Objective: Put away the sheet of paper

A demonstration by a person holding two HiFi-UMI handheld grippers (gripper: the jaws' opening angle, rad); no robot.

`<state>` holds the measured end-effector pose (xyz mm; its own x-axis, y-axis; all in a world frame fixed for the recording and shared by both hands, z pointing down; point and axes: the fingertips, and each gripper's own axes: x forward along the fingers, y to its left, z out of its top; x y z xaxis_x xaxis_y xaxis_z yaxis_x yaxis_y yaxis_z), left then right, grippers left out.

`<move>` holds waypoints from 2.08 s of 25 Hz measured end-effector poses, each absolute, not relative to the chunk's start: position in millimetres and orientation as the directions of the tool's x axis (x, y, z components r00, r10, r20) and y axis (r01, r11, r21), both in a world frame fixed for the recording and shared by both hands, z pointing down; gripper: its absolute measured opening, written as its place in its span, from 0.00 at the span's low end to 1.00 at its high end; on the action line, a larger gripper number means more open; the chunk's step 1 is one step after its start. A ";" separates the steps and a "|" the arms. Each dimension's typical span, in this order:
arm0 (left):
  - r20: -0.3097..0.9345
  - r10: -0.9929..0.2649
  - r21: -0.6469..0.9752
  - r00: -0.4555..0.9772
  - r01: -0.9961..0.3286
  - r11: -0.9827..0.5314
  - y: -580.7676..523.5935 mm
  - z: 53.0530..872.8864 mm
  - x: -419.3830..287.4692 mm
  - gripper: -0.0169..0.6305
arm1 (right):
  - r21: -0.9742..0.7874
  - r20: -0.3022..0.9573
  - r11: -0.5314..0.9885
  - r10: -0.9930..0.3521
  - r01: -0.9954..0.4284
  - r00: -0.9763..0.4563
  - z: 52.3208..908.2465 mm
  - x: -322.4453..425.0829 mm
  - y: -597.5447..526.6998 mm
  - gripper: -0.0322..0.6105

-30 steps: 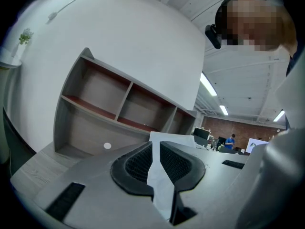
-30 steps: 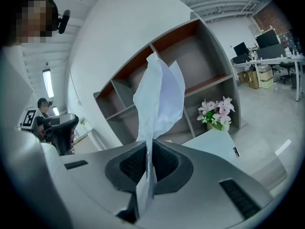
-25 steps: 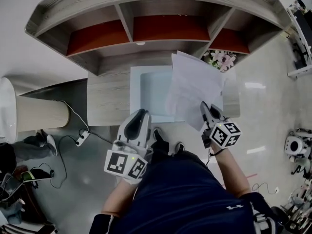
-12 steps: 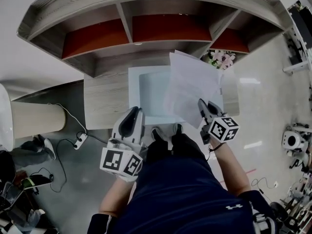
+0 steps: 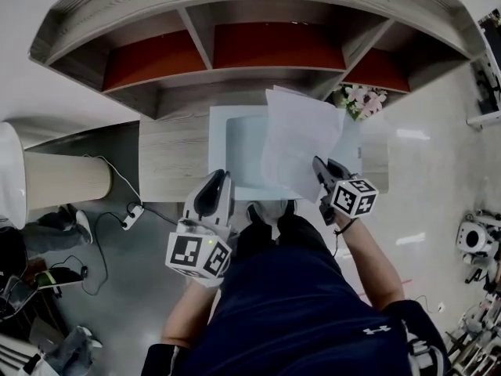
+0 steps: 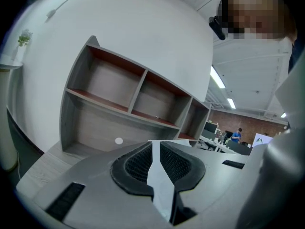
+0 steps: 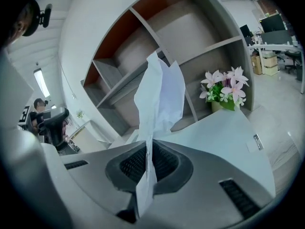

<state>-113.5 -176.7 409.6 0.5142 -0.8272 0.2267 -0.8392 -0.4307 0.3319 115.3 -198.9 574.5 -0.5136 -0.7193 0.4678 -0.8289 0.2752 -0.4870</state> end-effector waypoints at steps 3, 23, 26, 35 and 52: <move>0.240 -0.829 0.319 0.505 -0.848 -0.424 -180.6 417.0 -108.8 0.12 | -0.494 0.475 0.300 -0.693 -0.816 -0.542 590.3 112.8 -204.2 0.07; 0.455 -0.775 0.234 0.439 -0.898 -0.372 -190.0 520.7 -109.7 0.12 | -0.594 0.691 0.074 -0.463 -0.801 -0.555 720.9 125.3 -192.5 0.07; 0.493 -0.765 0.190 0.414 -0.910 -0.370 -191.4 544.7 -117.7 0.12 | -0.586 0.702 0.079 -0.447 -0.806 -0.554 721.8 121.3 -195.4 0.07; 0.543 -0.770 0.097 0.336 -0.935 -0.341 -201.3 594.1 -152.4 0.12 | -0.594 0.709 0.121 -0.390 -0.796 -0.588 719.2 97.3 -203.8 0.07; 0.641 -0.725 0.106 0.253 -0.964 -0.243 -209.5 650.6 -183.5 0.17 | -0.583 0.725 0.205 -0.304 -0.786 -0.618 725.0 28.0 -221.4 0.07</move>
